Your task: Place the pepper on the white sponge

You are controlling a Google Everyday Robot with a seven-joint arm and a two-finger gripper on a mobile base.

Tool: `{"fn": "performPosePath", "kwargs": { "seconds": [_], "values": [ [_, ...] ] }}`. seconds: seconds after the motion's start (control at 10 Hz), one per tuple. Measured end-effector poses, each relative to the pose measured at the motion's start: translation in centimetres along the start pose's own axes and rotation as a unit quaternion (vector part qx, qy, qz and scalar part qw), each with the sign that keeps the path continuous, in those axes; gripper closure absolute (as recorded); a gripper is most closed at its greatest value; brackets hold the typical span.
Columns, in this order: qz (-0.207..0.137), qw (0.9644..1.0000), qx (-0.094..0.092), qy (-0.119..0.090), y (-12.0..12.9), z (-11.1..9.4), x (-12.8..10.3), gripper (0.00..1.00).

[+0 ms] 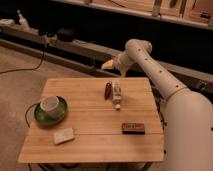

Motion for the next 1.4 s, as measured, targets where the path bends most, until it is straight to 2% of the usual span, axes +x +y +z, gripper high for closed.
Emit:
{"fn": "performPosePath", "kwargs": {
  "seconds": [0.3,0.5,0.9,1.4],
  "values": [
    [-0.001,1.0000,0.000,0.001,0.0,0.0,0.0,0.20],
    [-0.019,0.9998,-0.003,0.010,-0.6,0.4,0.1,0.20],
    [-0.076,0.9971,-0.004,-0.004,-3.9,3.3,-1.8,0.20],
    [-0.088,0.9960,-0.015,-0.009,-3.4,6.6,-2.2,0.20]
  ]
}}
